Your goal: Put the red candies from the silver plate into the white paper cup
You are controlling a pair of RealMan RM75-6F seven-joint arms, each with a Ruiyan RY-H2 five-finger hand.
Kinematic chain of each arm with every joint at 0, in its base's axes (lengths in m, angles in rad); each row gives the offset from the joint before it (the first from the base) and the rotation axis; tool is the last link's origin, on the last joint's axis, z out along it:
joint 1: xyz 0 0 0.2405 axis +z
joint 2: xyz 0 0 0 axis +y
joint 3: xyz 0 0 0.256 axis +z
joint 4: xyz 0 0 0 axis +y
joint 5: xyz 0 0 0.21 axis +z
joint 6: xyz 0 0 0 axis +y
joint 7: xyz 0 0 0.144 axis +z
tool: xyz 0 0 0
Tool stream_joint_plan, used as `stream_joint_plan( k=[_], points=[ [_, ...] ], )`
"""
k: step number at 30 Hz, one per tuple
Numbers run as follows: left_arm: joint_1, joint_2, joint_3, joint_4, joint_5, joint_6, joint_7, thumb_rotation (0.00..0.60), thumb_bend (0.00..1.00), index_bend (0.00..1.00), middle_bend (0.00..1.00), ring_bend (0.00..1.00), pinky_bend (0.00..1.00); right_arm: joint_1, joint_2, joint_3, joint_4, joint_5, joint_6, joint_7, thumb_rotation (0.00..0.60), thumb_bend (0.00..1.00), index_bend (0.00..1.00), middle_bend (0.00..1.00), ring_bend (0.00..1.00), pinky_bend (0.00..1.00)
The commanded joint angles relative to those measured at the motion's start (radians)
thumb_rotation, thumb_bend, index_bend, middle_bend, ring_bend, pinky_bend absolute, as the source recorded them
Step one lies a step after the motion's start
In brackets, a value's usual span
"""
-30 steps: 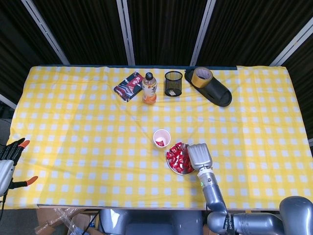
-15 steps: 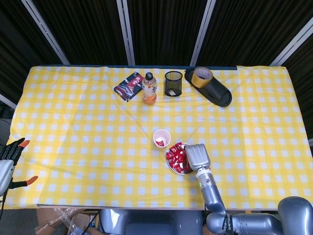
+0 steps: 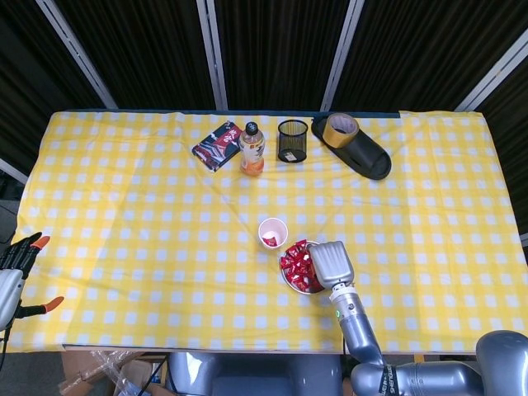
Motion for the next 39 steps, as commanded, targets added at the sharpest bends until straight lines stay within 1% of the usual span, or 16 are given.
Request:
stream_joint_plan(
  k=[1, 5, 11, 14, 19, 23, 28, 39],
  points=[
    [0.0, 0.001, 0.0, -0.001, 0.0, 0.0, -0.002, 0.6, 0.02, 0.0, 0.0, 0.0, 0.0, 0.005, 0.025, 0.012, -0.047, -0.017, 0.022, -0.017, 0.6, 0.57, 0.53, 0.97, 1.0, 0.95],
    [-0.001, 0.003, 0.001, -0.002, -0.001, -0.004, -0.005, 0.6, 0.02, 0.0, 0.0, 0.0, 0.0, 0.019, 0.052, 0.041, -0.107, -0.024, 0.041, -0.037, 0.6, 0.57, 0.53, 0.97, 1.0, 0.95],
    [-0.004, 0.005, -0.001, -0.001, -0.012, -0.014, -0.011, 0.6, 0.02, 0.0, 0.0, 0.0, 0.0, 0.066, 0.082, 0.113, -0.188, -0.009, 0.054, -0.08, 0.6, 0.57, 0.53, 0.97, 1.0, 0.95],
    [-0.006, 0.007, -0.001, -0.004, -0.017, -0.023, -0.011, 0.6, 0.02, 0.0, 0.0, 0.0, 0.0, 0.092, 0.085, 0.142, -0.199, 0.01, 0.051, -0.097, 0.6, 0.57, 0.53, 0.97, 1.0, 0.95],
    [-0.008, 0.01, 0.0, -0.006, -0.018, -0.028, -0.015, 0.6, 0.02, 0.0, 0.0, 0.0, 0.0, 0.135, 0.07, 0.186, -0.183, 0.065, 0.035, -0.101, 0.6, 0.57, 0.53, 0.97, 1.0, 0.95],
    [-0.011, 0.014, 0.0, -0.009, -0.024, -0.038, -0.025, 0.6, 0.02, 0.0, 0.0, 0.0, 0.0, 0.164, 0.048, 0.191, -0.151, 0.094, 0.019, -0.103, 0.6, 0.57, 0.53, 0.97, 1.0, 0.95],
    [-0.014, 0.021, 0.003, -0.012, -0.021, -0.047, -0.035, 0.6, 0.02, 0.0, 0.0, 0.0, 0.0, 0.19, 0.014, 0.184, -0.084, 0.124, -0.005, -0.088, 0.6, 0.57, 0.53, 0.97, 1.0, 0.95],
    [-0.018, 0.026, 0.003, -0.014, -0.024, -0.056, -0.047, 0.6, 0.02, 0.0, 0.0, 0.0, 0.0, 0.225, -0.038, 0.167, 0.014, 0.139, -0.041, -0.05, 0.6, 0.57, 0.53, 0.97, 1.0, 0.95]
  ],
)
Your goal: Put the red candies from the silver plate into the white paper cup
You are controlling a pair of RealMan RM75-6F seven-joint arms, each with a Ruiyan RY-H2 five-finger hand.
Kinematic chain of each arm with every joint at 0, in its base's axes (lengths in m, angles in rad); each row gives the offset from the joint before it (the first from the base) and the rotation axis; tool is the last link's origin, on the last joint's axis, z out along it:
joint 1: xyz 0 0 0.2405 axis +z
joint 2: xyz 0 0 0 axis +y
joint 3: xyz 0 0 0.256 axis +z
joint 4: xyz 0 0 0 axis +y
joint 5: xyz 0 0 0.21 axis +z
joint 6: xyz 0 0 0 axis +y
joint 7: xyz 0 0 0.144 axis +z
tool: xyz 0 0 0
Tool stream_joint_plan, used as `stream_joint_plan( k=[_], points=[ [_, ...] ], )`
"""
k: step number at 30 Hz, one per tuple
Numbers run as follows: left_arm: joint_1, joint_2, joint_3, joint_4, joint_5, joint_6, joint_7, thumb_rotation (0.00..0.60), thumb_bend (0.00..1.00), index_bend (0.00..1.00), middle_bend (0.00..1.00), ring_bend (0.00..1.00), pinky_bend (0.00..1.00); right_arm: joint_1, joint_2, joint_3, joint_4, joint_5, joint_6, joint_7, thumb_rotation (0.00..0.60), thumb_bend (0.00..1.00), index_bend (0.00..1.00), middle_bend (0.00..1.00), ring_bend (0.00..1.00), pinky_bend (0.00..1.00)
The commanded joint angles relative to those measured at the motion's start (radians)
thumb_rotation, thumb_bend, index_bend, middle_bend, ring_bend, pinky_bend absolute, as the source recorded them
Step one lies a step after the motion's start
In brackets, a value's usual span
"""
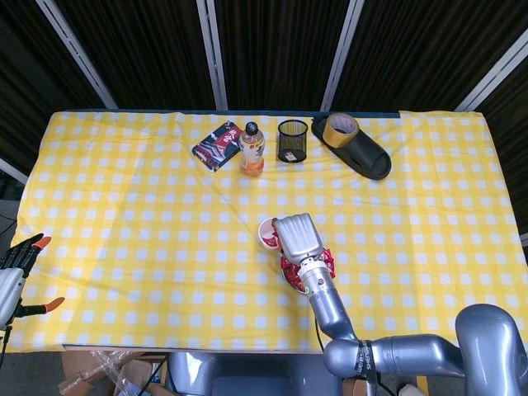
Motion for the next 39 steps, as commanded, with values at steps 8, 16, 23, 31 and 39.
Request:
stream_joint_plan(
  k=[8, 16, 23, 31, 39],
  points=[
    [0.0, 0.0, 0.0, -0.002, -0.002, -0.001, 0.002, 0.6, 0.02, 0.0, 0.0, 0.0, 0.0, 0.02, -0.03, -0.013, 0.046, -0.001, -0.01, 0.03, 0.6, 0.56, 0.45, 0.97, 1.0, 0.95],
    [0.0, -0.001, -0.001, -0.001, -0.002, 0.001, 0.002, 0.6, 0.02, 0.0, 0.0, 0.0, 0.0, 0.022, -0.033, -0.018, 0.051, -0.019, 0.006, 0.044, 0.6, 0.5, 0.34, 0.97, 1.0, 0.95],
    [0.0, -0.001, -0.001, -0.001, -0.002, 0.002, 0.002, 0.6, 0.02, 0.0, 0.0, 0.0, 0.0, 0.009, -0.014, -0.032, 0.011, -0.055, 0.036, 0.055, 0.6, 0.48, 0.31, 0.97, 1.0, 0.95],
    [0.002, -0.003, 0.0, 0.003, 0.004, 0.01, 0.009, 0.6, 0.02, 0.0, 0.0, 0.0, 0.0, -0.043, 0.052, -0.107, -0.114, -0.141, 0.105, 0.045, 0.6, 0.42, 0.31, 0.97, 1.0, 0.95],
    [0.006, -0.009, -0.005, 0.002, -0.001, 0.021, 0.021, 0.6, 0.02, 0.0, 0.0, 0.0, 0.0, -0.122, 0.103, -0.241, -0.191, -0.231, 0.127, 0.07, 0.6, 0.4, 0.31, 0.97, 1.0, 0.95]
  ],
)
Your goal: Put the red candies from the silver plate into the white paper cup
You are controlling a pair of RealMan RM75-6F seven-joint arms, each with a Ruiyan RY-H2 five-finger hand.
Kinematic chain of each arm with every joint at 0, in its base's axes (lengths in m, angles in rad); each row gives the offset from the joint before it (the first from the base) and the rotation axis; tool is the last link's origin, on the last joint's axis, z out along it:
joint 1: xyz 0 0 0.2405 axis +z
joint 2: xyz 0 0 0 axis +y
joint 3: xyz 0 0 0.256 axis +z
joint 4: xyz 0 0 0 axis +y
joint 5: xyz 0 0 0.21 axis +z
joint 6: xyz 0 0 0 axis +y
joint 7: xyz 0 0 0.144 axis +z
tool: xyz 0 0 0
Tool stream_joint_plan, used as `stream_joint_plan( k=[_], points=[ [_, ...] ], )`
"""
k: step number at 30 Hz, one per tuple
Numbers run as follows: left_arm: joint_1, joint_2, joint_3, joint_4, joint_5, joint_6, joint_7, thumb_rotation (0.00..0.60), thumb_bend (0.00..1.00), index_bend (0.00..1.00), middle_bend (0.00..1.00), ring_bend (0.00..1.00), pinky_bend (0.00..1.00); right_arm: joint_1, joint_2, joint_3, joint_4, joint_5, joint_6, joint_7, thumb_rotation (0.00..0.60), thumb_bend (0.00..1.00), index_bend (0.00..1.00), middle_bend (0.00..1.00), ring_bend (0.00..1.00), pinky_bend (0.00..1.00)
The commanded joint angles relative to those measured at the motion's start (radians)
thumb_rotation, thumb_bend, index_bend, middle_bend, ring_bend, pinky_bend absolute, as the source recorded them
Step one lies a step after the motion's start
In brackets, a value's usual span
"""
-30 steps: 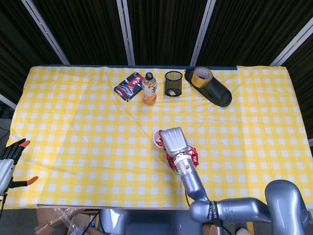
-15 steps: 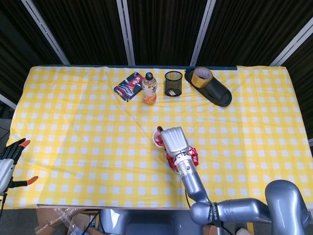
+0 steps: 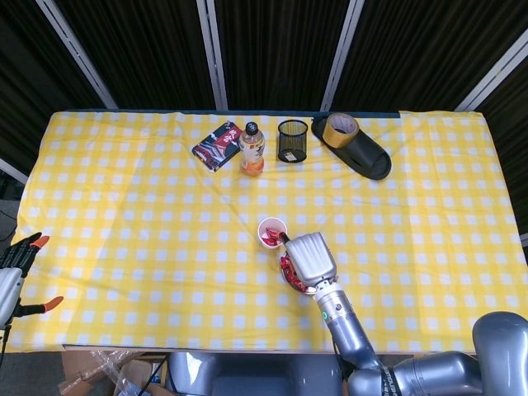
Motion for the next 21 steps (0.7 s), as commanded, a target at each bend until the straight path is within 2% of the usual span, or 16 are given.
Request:
stream_joint_plan(
  k=[1, 7, 21],
  points=[
    [0.001, -0.002, -0.001, 0.0, -0.001, 0.004, 0.005, 0.6, 0.02, 0.0, 0.0, 0.0, 0.0, -0.035, 0.013, -0.056, -0.017, -0.049, 0.003, 0.017, 0.6, 0.4, 0.31, 0.97, 1.0, 0.95],
    [0.006, -0.007, -0.004, -0.003, -0.006, 0.013, 0.017, 0.6, 0.02, 0.0, 0.0, 0.0, 0.0, -0.065, -0.009, -0.102, 0.012, -0.07, -0.006, 0.013, 0.6, 0.4, 0.28, 0.97, 1.0, 0.95],
    [0.008, -0.008, -0.008, 0.001, -0.013, 0.011, 0.011, 0.6, 0.02, 0.0, 0.0, 0.0, 0.0, -0.104, -0.062, -0.087, 0.104, -0.048, -0.059, 0.037, 0.6, 0.4, 0.28, 0.97, 1.0, 0.95]
  ],
)
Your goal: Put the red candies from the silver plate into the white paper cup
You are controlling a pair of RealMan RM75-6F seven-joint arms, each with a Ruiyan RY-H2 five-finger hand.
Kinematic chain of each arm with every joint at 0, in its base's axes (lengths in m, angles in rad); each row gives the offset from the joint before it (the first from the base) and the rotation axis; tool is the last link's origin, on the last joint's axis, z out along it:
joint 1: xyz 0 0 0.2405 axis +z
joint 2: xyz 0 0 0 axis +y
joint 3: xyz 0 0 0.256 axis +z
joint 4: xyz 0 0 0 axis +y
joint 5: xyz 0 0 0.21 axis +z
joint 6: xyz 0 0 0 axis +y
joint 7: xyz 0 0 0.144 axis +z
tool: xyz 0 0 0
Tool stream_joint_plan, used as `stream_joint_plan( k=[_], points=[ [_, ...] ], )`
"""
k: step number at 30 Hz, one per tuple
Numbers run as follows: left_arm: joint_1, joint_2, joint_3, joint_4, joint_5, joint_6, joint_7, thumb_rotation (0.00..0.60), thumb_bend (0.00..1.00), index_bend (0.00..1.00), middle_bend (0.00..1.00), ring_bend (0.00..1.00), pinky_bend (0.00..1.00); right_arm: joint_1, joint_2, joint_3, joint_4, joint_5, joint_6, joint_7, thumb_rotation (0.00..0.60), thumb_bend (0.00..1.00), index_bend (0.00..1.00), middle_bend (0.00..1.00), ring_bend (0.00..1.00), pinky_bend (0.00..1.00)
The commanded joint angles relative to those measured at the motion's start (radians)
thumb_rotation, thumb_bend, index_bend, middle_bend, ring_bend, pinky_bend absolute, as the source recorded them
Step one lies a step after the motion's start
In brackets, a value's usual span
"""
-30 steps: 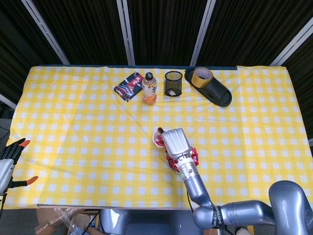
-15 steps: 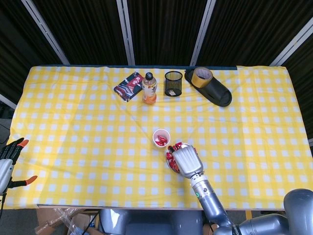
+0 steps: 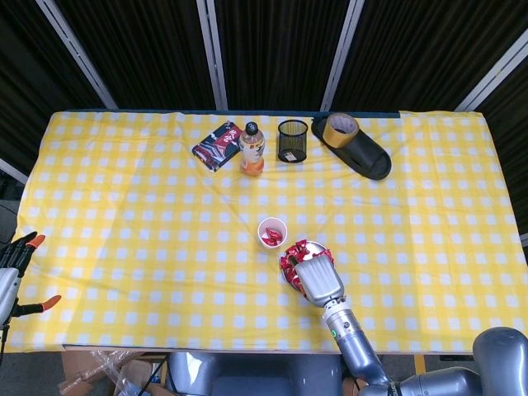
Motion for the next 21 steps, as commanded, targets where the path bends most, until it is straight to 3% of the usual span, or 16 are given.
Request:
stream_joint_plan(
  k=[1, 21],
  points=[
    [0.0, 0.0, 0.0, 0.0, 0.001, 0.0, 0.001, 0.6, 0.02, 0.0, 0.0, 0.0, 0.0, -0.004, -0.01, 0.012, 0.02, 0.014, -0.017, 0.007, 0.6, 0.4, 0.28, 0.97, 1.0, 0.95],
    [-0.005, 0.0, -0.002, -0.001, -0.011, -0.016, 0.006, 0.6, 0.02, 0.0, 0.0, 0.0, 0.0, -0.009, -0.053, 0.069, 0.153, 0.072, -0.128, 0.067, 0.6, 0.4, 0.4, 0.97, 1.0, 0.95]
  ],
)
